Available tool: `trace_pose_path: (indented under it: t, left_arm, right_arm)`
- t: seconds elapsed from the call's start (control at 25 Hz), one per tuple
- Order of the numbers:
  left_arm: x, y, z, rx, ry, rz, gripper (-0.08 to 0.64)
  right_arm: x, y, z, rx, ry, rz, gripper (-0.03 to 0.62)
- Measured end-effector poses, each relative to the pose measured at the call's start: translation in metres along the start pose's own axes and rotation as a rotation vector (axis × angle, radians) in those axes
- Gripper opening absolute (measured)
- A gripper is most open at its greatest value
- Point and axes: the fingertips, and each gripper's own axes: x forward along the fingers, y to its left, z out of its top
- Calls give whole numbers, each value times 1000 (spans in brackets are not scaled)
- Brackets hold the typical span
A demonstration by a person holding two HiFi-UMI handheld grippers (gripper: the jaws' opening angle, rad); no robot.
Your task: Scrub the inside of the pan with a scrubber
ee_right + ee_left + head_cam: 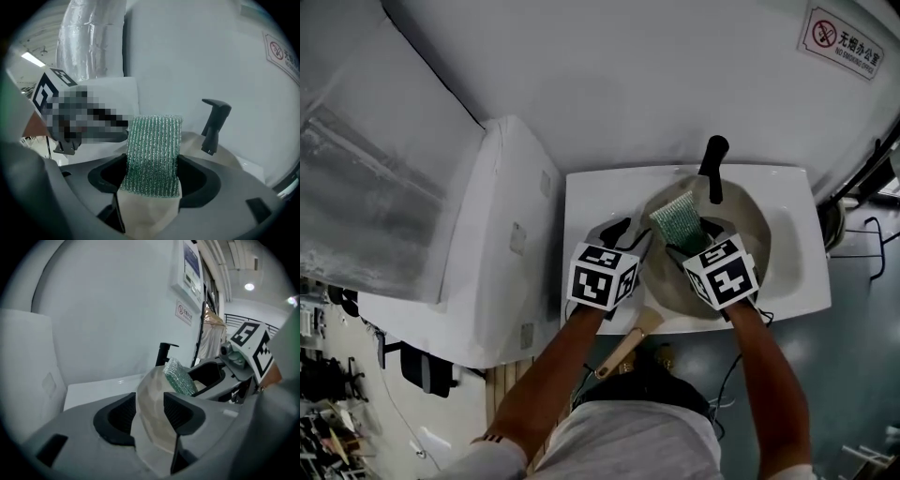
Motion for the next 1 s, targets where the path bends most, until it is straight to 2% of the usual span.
trace_pose_path:
  t: [0.28, 0.52, 0.72, 0.92, 1.0]
  left_arm:
    - [26, 3, -30, -58, 130, 0, 191]
    - [38, 4, -48, -77, 194, -5, 189]
    - [43, 5, -55, -94, 201, 9, 163]
    - [43, 14, -56, -102, 198, 44, 72]
    - [43, 16, -56, -104, 198, 45, 61]
  right_arm:
    - [38, -14, -22, 21, 106, 17, 339]
    - [59, -16, -35, 24, 171, 19, 339]
    - [69, -18, -34, -15, 190, 21, 339]
    - [75, -31, -40, -11, 219, -8, 339]
    - [74, -39, -43, -4, 230, -27, 339]
